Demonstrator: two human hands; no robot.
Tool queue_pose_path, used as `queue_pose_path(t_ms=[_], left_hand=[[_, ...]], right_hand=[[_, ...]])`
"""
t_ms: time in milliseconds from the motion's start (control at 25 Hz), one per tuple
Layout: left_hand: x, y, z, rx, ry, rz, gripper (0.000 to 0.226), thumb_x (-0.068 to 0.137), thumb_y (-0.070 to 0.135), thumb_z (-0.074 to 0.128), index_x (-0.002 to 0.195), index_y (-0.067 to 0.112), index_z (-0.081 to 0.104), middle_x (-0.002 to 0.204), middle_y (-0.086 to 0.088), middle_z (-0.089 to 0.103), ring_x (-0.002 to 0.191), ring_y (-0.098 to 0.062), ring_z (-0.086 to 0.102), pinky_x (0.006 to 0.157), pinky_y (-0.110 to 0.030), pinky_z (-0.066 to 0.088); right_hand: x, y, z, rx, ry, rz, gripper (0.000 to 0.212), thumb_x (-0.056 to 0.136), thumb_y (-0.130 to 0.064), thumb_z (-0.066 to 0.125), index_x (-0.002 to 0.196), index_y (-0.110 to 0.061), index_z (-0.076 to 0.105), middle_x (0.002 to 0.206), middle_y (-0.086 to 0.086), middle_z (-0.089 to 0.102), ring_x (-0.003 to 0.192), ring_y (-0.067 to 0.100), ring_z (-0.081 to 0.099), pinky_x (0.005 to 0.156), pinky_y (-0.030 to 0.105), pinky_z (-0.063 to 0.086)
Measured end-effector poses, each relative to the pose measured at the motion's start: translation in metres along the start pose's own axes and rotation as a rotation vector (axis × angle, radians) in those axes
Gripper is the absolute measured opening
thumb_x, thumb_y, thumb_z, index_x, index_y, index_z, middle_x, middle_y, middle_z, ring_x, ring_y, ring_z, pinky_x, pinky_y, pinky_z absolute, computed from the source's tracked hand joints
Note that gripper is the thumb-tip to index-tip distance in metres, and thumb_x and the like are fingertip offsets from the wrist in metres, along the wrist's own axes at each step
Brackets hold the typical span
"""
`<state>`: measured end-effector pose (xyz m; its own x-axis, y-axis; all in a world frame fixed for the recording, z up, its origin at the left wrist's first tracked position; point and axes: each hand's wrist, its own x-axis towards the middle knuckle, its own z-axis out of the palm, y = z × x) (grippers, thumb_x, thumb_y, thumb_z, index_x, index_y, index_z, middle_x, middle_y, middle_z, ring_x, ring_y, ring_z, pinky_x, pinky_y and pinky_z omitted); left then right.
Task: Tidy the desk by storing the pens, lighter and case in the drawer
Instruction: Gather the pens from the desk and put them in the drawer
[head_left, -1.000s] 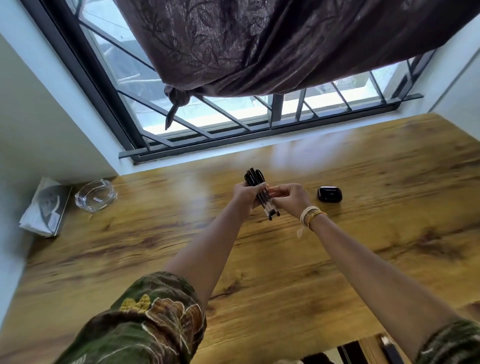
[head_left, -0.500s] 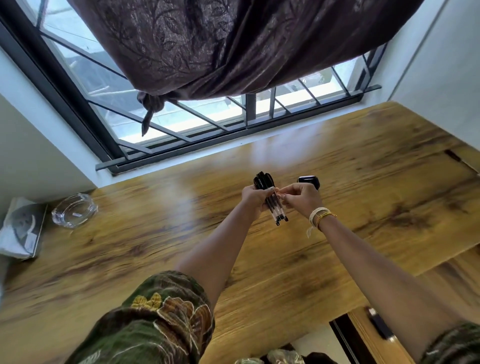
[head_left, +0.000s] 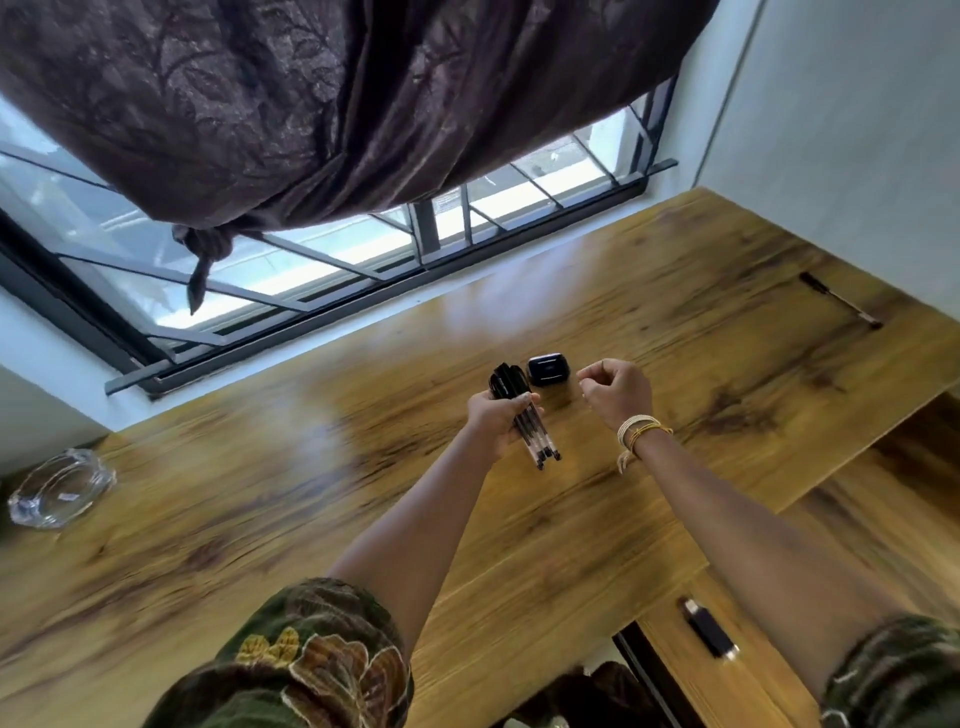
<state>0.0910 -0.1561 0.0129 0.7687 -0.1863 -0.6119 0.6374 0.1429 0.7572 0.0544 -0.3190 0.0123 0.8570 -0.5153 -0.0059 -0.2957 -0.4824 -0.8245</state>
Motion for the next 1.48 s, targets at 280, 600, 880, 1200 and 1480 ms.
queue_pose_path(t_ms=[280, 600, 880, 1200, 1480], left_hand=[[0.007, -0.027, 0.069, 0.003, -0.082, 0.002, 0.017, 0.088, -0.004, 0.062, 0.105, -0.007, 0.06, 0.09, -0.016, 0.071, 0.074, -0.025, 0.071, 0.064, -0.035, 0.06], [0.04, -0.031, 0.145, 0.441, -0.072, 0.031, 0.022, 0.077, 0.006, 0.076, 0.097, 0.0, 0.068, 0.094, -0.019, 0.074, 0.087, -0.031, 0.073, 0.087, -0.05, 0.056], [0.059, -0.012, 0.17, 0.525, -0.114, -0.164, 0.032, 0.086, -0.004, 0.065, 0.116, -0.004, 0.054, 0.096, -0.019, 0.073, 0.081, -0.029, 0.073, 0.086, -0.046, 0.057], [0.056, -0.006, 0.179, 0.542, -0.053, -0.217, 0.035, 0.085, -0.006, 0.065, 0.118, -0.008, 0.053, 0.097, -0.022, 0.071, 0.075, -0.03, 0.071, 0.074, -0.043, 0.06], [0.043, -0.004, 0.185, 0.572, -0.027, -0.186, 0.041, 0.085, -0.006, 0.064, 0.123, -0.009, 0.049, 0.1, -0.023, 0.07, 0.065, -0.024, 0.068, 0.04, -0.026, 0.052]], right_hand=[[0.065, 0.062, -0.06, -0.251, 0.138, -0.02, 0.018, 0.078, -0.002, 0.054, 0.084, -0.007, 0.07, 0.093, 0.018, 0.068, 0.087, 0.035, 0.063, 0.08, 0.036, 0.052], [0.158, 0.129, -0.125, -0.452, 0.268, 0.085, 0.026, 0.086, -0.004, 0.055, 0.11, -0.001, 0.062, 0.119, 0.022, 0.056, 0.115, 0.038, 0.05, 0.097, 0.04, 0.041], [0.218, 0.159, -0.171, -0.71, 0.317, 0.237, 0.036, 0.092, -0.011, 0.05, 0.127, -0.004, 0.049, 0.144, 0.02, 0.037, 0.133, 0.042, 0.032, 0.108, 0.052, 0.027], [0.236, 0.166, -0.18, -0.804, 0.272, 0.265, 0.035, 0.097, -0.013, 0.037, 0.128, -0.003, 0.051, 0.139, 0.021, 0.042, 0.128, 0.045, 0.036, 0.107, 0.056, 0.026], [0.167, 0.139, -0.144, -0.699, 0.291, 0.049, 0.024, 0.091, -0.001, 0.048, 0.109, 0.0, 0.064, 0.112, 0.019, 0.057, 0.108, 0.038, 0.052, 0.085, 0.045, 0.049]])
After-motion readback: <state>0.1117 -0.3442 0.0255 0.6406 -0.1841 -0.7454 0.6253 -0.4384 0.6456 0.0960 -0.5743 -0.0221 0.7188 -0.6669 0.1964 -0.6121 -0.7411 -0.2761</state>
